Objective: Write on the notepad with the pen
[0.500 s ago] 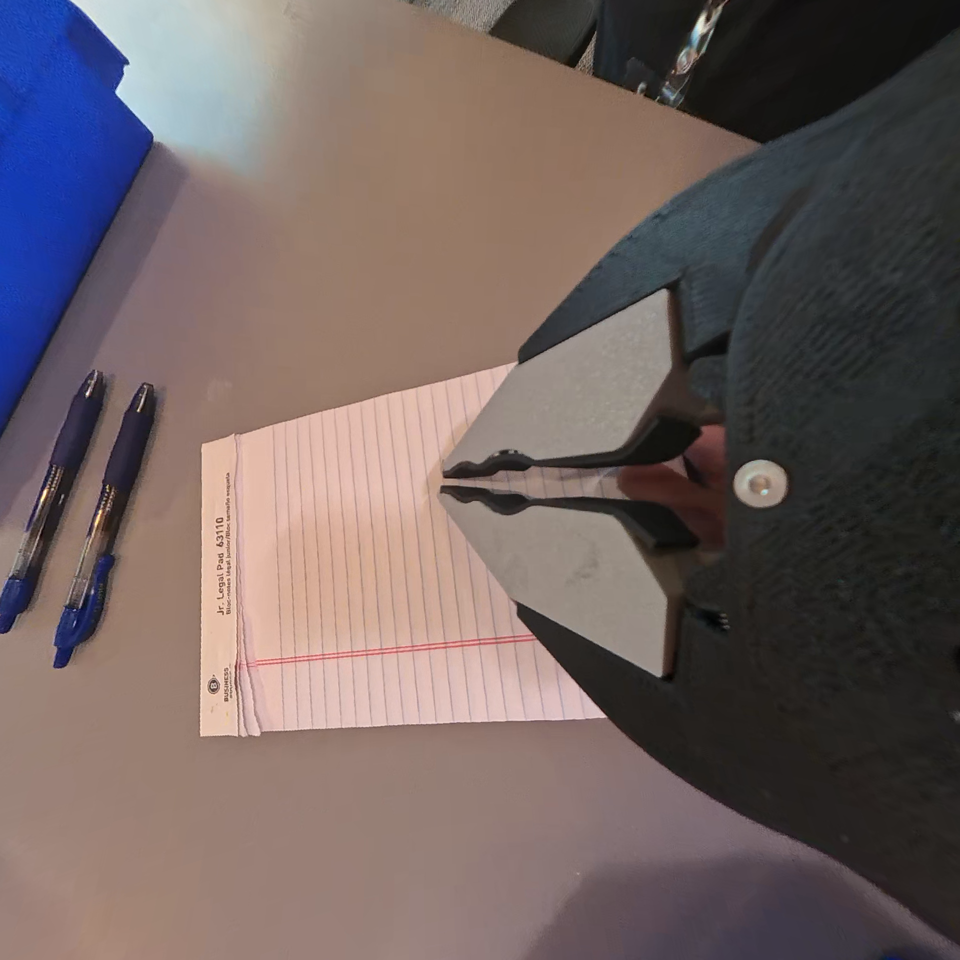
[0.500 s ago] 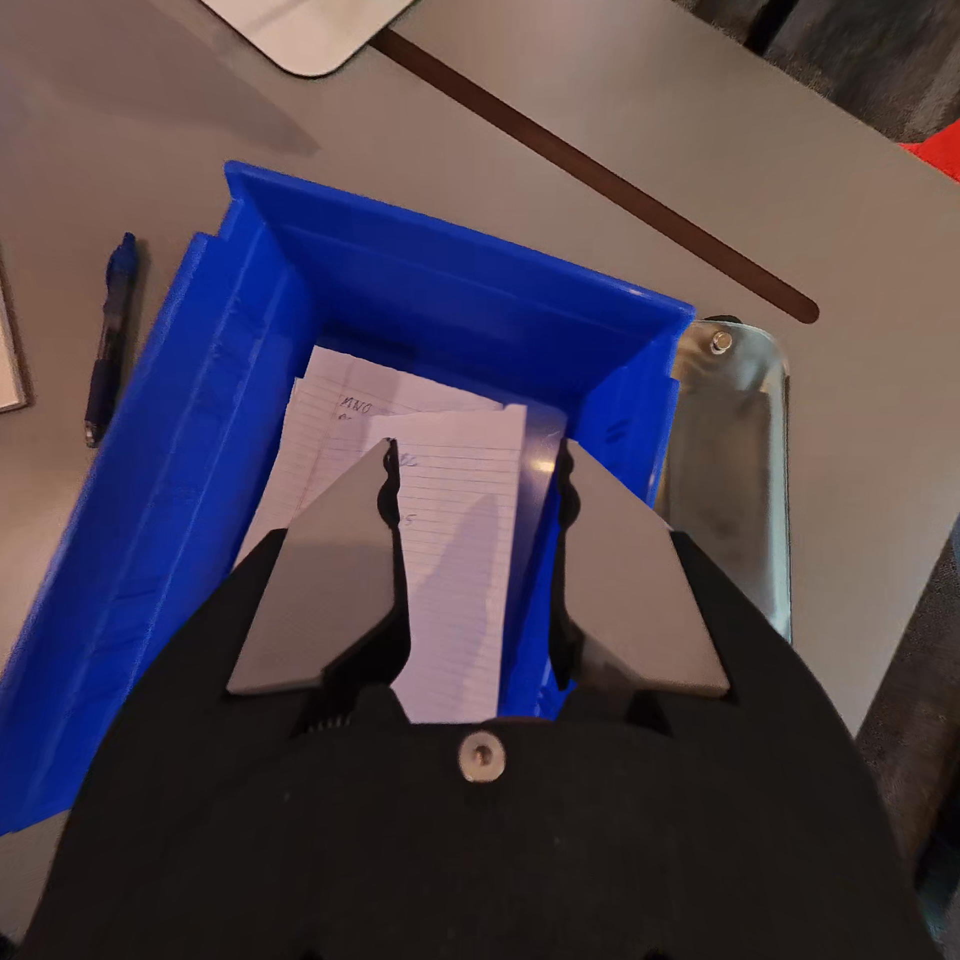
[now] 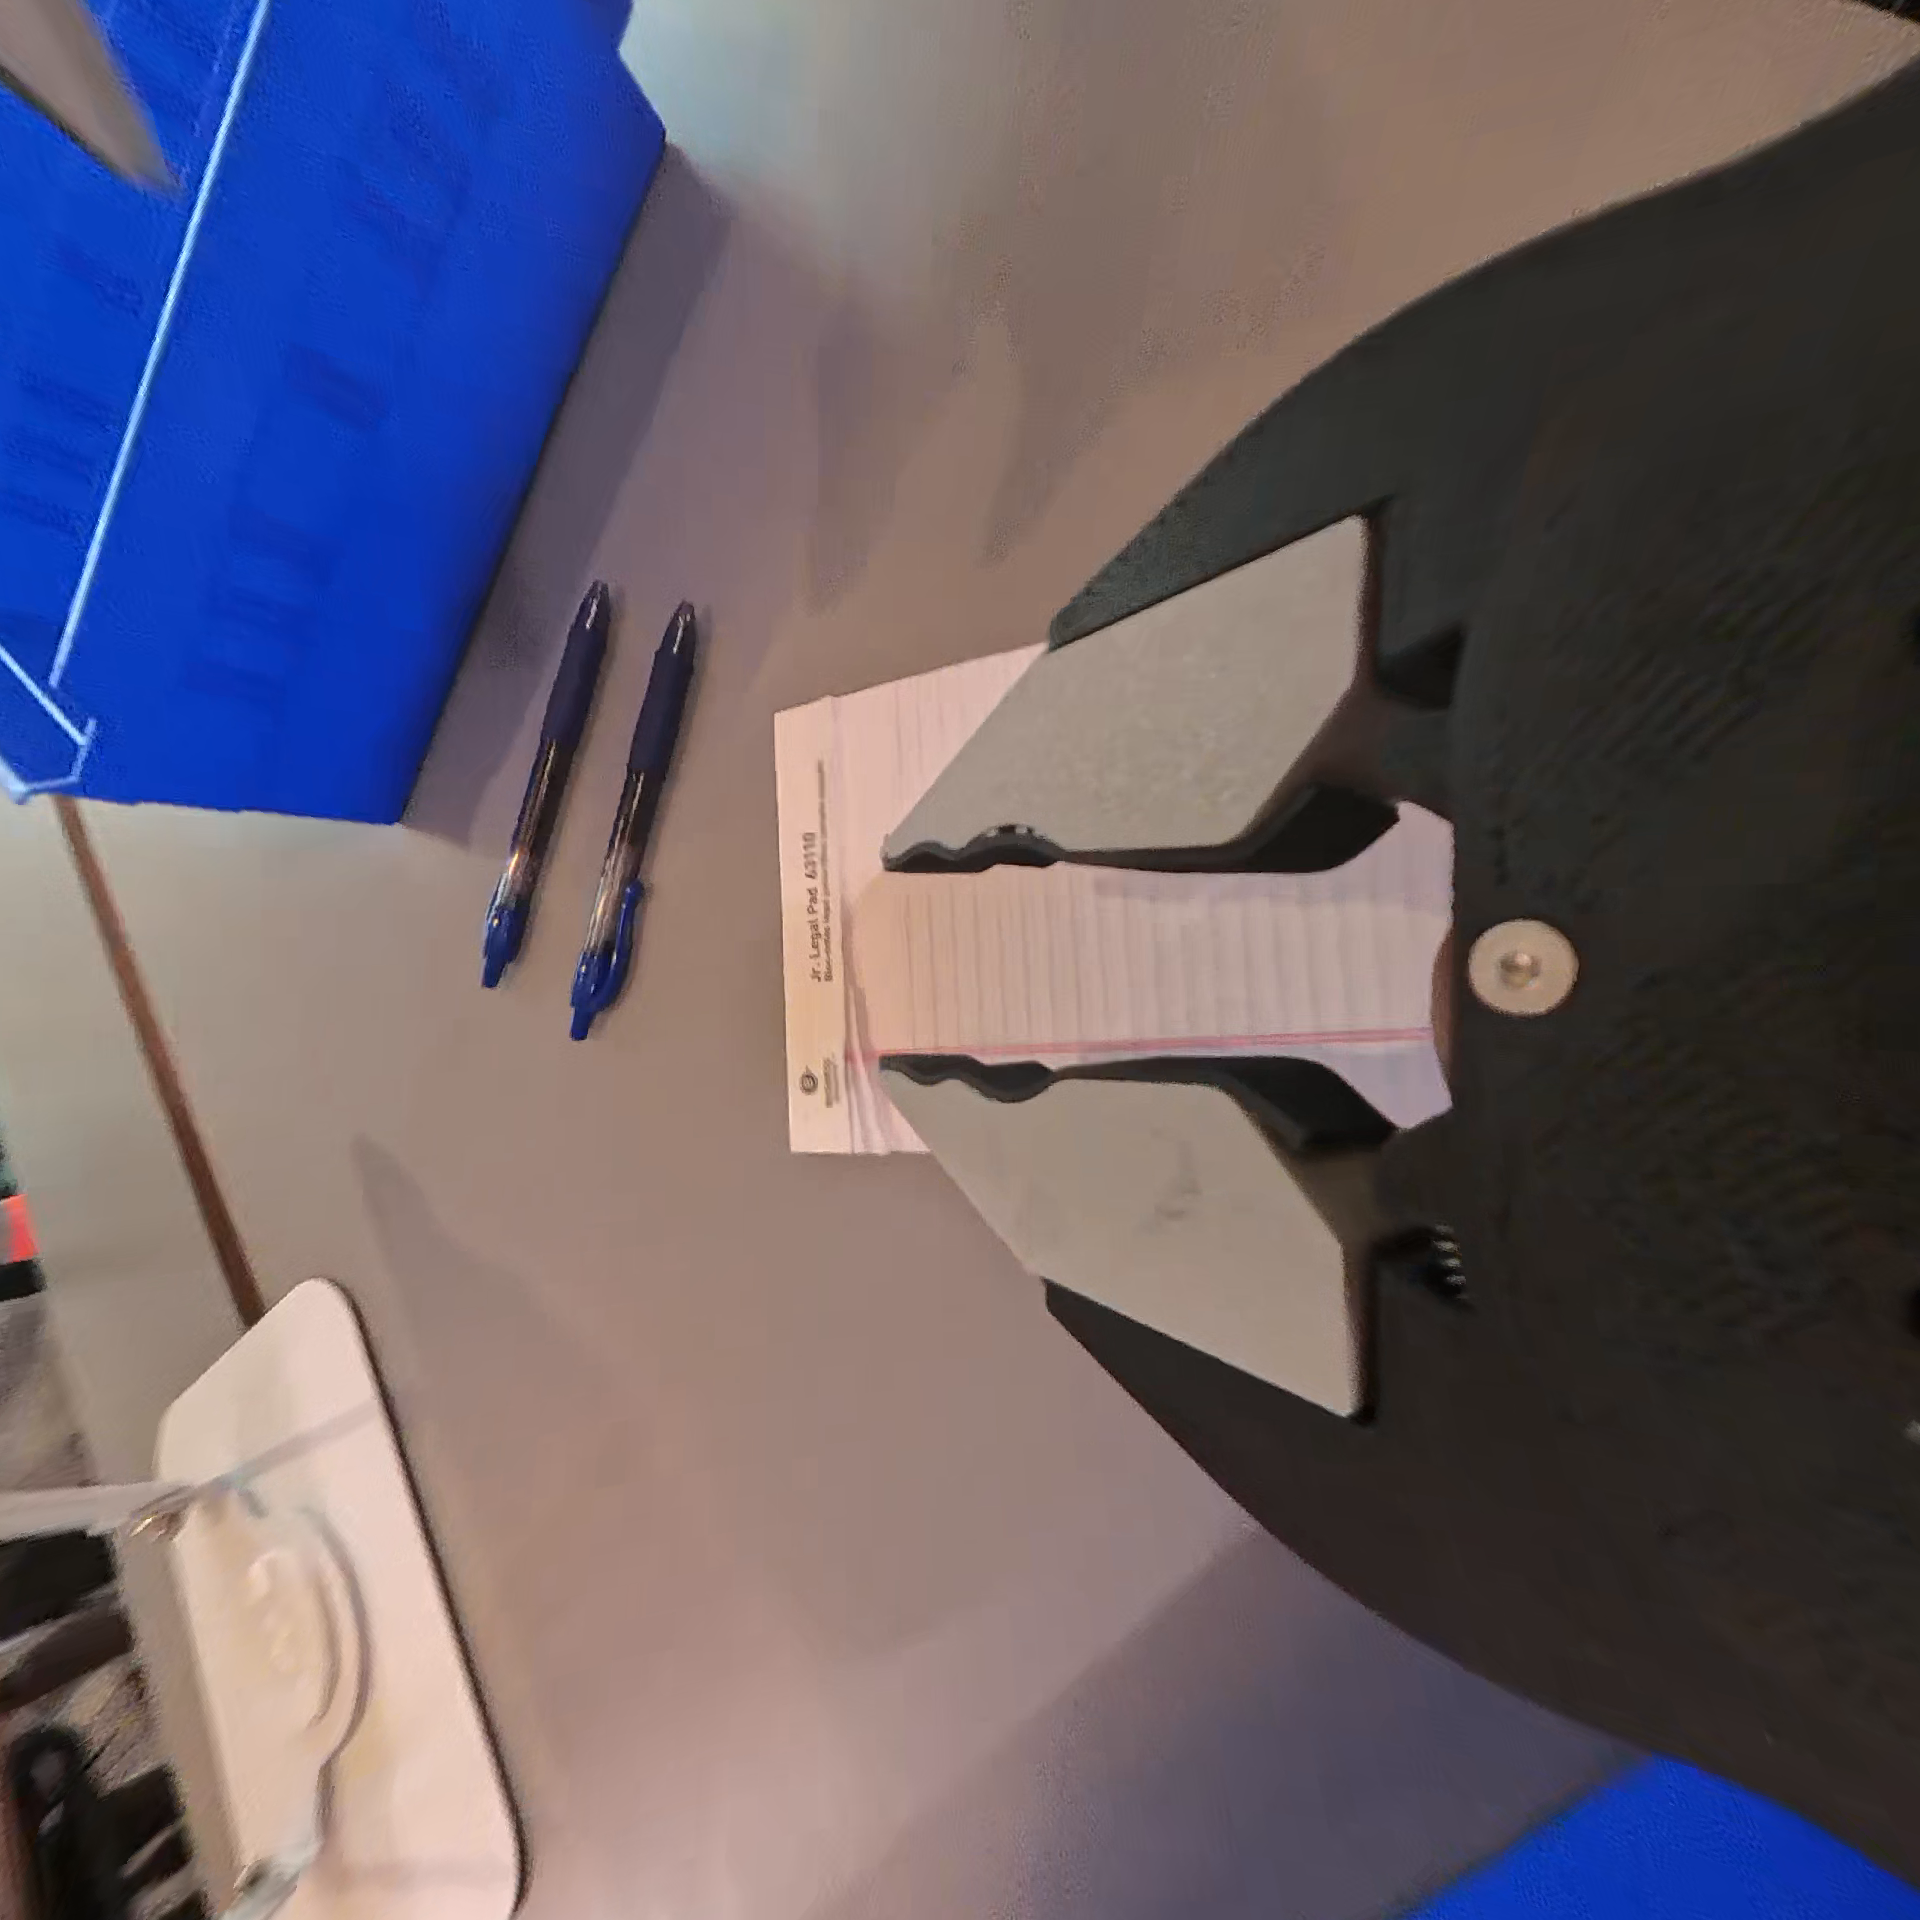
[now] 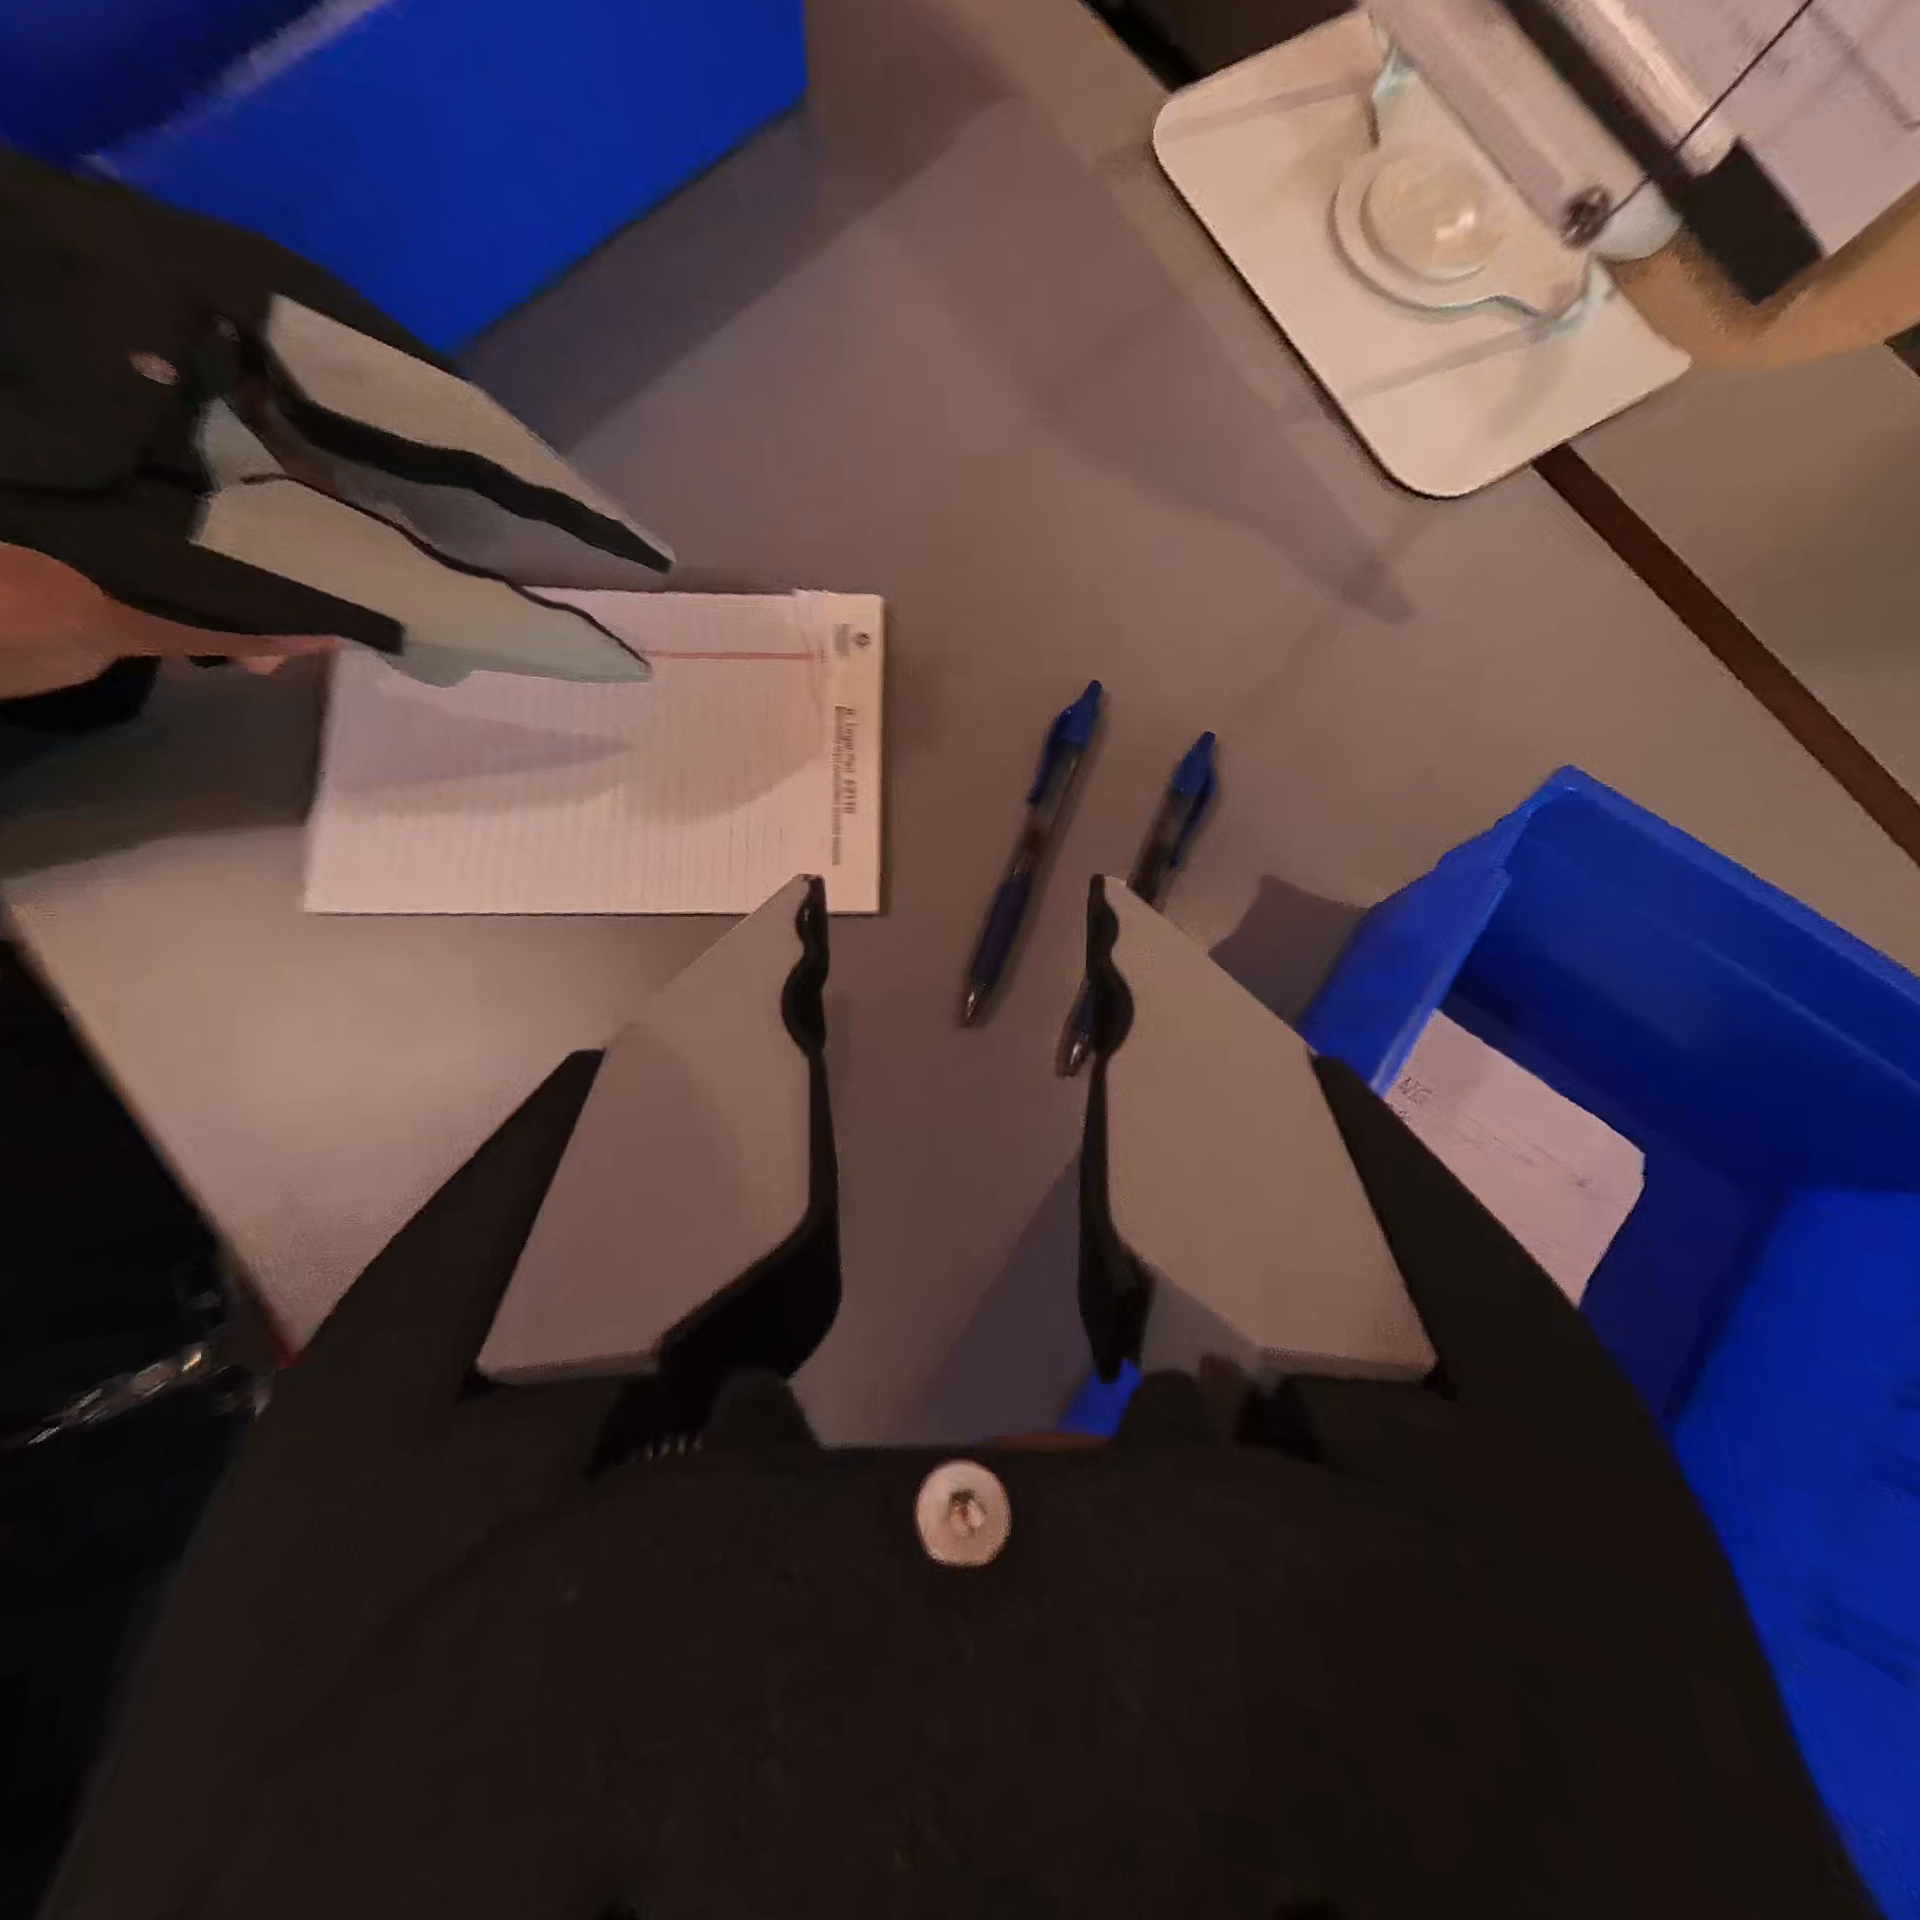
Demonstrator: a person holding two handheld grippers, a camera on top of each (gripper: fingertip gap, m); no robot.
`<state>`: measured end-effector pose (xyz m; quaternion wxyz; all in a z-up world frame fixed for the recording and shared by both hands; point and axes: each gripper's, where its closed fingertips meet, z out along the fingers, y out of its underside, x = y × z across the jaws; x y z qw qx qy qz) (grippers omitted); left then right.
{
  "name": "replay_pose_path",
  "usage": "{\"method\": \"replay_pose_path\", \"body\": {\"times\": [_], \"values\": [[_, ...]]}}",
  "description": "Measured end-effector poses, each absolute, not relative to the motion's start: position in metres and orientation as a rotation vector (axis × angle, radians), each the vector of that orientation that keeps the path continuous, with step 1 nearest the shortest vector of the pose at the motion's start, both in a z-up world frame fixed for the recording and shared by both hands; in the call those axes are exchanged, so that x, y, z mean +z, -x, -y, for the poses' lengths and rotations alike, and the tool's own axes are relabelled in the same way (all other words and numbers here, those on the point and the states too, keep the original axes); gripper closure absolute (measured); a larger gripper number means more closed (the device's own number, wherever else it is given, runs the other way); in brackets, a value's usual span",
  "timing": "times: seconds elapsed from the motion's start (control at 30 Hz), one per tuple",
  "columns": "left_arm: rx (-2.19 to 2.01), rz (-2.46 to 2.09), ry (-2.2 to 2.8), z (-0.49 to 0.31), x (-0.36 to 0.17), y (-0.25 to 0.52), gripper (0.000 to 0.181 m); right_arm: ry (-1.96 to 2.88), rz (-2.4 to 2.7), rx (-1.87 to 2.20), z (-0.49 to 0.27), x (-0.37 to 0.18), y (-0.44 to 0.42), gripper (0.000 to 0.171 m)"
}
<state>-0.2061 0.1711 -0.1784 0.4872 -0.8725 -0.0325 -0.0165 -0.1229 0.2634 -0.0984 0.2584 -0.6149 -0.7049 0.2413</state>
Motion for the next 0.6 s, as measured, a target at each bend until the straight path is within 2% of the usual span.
{"method": "replay_pose_path", "body": {"times": [0.03,0.13,0.2,0.27,0.33,0.4,0.43,0.47,0.53,0.6], "values": [[-0.092,0.076,2.138,-0.179,-0.183,0.202,0.148,1.689,1.913,0.577,-0.266,-0.114,0.132,0.123],[-0.230,0.065,2.272,-0.190,-0.218,0.187,0.147,1.775,1.948,0.388,-0.275,-0.163,0.152,0.130],[-0.148,0.091,2.298,-0.188,-0.231,0.198,0.172,1.818,1.953,0.253,-0.289,-0.189,0.161,0.128],[-0.155,0.125,2.300,-0.184,-0.232,0.204,0.181,1.880,1.967,0.173,-0.298,-0.212,0.165,0.122],[-0.211,0.164,2.292,-0.181,-0.232,0.206,0.181,1.938,1.999,0.195,-0.295,-0.230,0.170,0.120],[-0.215,0.192,2.287,-0.180,-0.231,0.210,0.181,1.967,1.948,0.245,-0.298,-0.231,0.178,0.127],[-0.194,0.203,2.286,-0.179,-0.231,0.213,0.181,1.971,1.942,0.224,-0.301,-0.232,0.178,0.122],[-0.166,0.206,2.287,-0.179,-0.231,0.215,0.181,1.966,1.955,0.232,-0.300,-0.234,0.178,0.127],[-0.107,0.194,2.292,-0.179,-0.232,0.217,0.181,1.962,1.983,0.281,-0.293,-0.236,0.179,0.152],[-0.041,0.184,2.297,-0.178,-0.232,0.219,0.181,1.967,1.979,0.303,-0.290,-0.237,0.179,0.158]]}}
